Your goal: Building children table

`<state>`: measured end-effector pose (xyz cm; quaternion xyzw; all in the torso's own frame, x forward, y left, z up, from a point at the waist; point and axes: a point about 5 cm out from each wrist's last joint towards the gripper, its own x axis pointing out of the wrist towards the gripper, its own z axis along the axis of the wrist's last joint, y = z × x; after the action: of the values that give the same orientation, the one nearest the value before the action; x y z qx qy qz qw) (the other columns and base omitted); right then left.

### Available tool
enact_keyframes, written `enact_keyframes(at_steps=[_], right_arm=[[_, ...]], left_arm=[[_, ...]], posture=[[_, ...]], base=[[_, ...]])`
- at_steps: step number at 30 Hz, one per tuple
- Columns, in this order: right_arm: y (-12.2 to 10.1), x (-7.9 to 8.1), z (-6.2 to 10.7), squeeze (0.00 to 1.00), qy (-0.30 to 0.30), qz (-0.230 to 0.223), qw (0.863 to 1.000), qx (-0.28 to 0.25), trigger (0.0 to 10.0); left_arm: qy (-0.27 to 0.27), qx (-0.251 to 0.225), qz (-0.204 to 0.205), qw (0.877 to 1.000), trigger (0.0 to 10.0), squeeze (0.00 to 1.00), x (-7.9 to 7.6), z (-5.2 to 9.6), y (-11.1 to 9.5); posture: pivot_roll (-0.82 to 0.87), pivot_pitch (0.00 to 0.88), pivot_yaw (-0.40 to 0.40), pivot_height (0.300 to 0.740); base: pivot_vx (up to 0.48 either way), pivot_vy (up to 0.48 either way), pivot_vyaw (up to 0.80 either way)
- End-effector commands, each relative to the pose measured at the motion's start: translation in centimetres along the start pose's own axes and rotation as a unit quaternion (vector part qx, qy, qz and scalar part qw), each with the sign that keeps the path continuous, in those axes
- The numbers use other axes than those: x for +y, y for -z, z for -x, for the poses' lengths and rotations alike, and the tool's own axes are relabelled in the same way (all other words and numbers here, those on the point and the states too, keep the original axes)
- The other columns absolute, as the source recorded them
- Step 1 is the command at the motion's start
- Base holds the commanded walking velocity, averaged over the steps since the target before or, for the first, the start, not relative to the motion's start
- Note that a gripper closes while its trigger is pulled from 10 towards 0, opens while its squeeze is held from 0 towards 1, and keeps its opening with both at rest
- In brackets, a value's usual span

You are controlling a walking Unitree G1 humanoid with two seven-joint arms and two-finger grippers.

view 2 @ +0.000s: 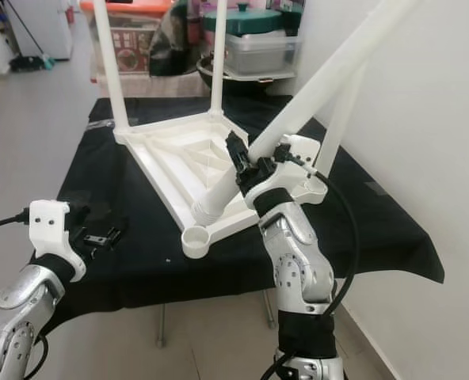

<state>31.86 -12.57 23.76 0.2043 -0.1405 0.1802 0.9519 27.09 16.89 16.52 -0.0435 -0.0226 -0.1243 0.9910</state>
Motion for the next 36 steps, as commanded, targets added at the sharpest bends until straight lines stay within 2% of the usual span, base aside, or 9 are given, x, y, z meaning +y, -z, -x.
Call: enact_keyframes(at_steps=[1,18,21,25,26,28,31,34,36], right_arm=[[-0.2,0.7,-0.5,0.0,-0.014,0.001,1.0,-0.001,10.0],[0.1,1.2,-0.2,0.0,-0.096,0.029,0.994,0.036,10.0],[-0.4,1.9,0.7,0.0,-0.243,0.076,0.964,0.082,10.0],[-0.7,2.1,1.3,0.0,-0.319,0.096,0.937,0.11,10.0],[-0.7,1.8,1.9,0.0,-0.403,0.123,0.892,0.161,10.0],[-0.7,1.8,1.9,0.0,-0.403,0.123,0.892,0.161,10.0],[-0.9,1.3,1.5,0.0,-0.462,0.145,0.852,0.2,10.0],[-0.9,1.3,1.5,0.0,-0.462,0.145,0.852,0.2,10.0],[-0.1,2.0,0.1,0.0,-0.504,0.172,0.817,0.219,10.0]], left_arm=[[-0.007,0.008,-0.001,1.0,10.0,0.0,0.2,0.2,0.4],[-0.004,0.011,-0.01,1.0,10.0,0.0,-0.8,0.2,1.0],[-0.005,0.022,-0.016,1.0,10.0,0.0,-0.7,0.3,1.6],[-0.009,0.031,-0.02,0.999,10.0,0.0,-0.5,0.5,2.0],[-0.014,0.034,-0.021,0.999,10.0,0.0,-0.2,0.8,2.1],[-0.014,0.034,-0.021,0.999,10.0,0.0,-0.2,0.8,2.1],[-0.022,0.03,-0.017,0.999,10.0,0.0,-0.2,0.9,2.2],[-0.022,0.03,-0.017,0.999,10.0,0.0,-0.2,0.9,2.2],[-0.024,0.025,-0.01,0.999,10.0,0.0,-0.6,0.9,2.3]], posture=[[0.09,0.0,-0.049,0.74],[0.08,0.0,-0.044,0.74],[0.08,0.0,-0.042,0.74],[0.08,0.0,-0.048,0.74],[0.09,0.0,-0.068,0.74],[0.09,0.0,-0.068,0.74],[0.1,0.0,-0.094,0.74],[0.1,0.0,-0.094,0.74],[0.11,0.0,-0.103,0.74]], base=[[0.304,0.0,0.0],[0.052,0.0,0.13],[0.0,0.0,0.0],[0.0,0.0,0.0],[0.0,0.0,0.0],[0.0,0.0,0.0],[0.0,0.0,0.0],[0.0,0.0,0.0],[0.0,0.0,0.0]])
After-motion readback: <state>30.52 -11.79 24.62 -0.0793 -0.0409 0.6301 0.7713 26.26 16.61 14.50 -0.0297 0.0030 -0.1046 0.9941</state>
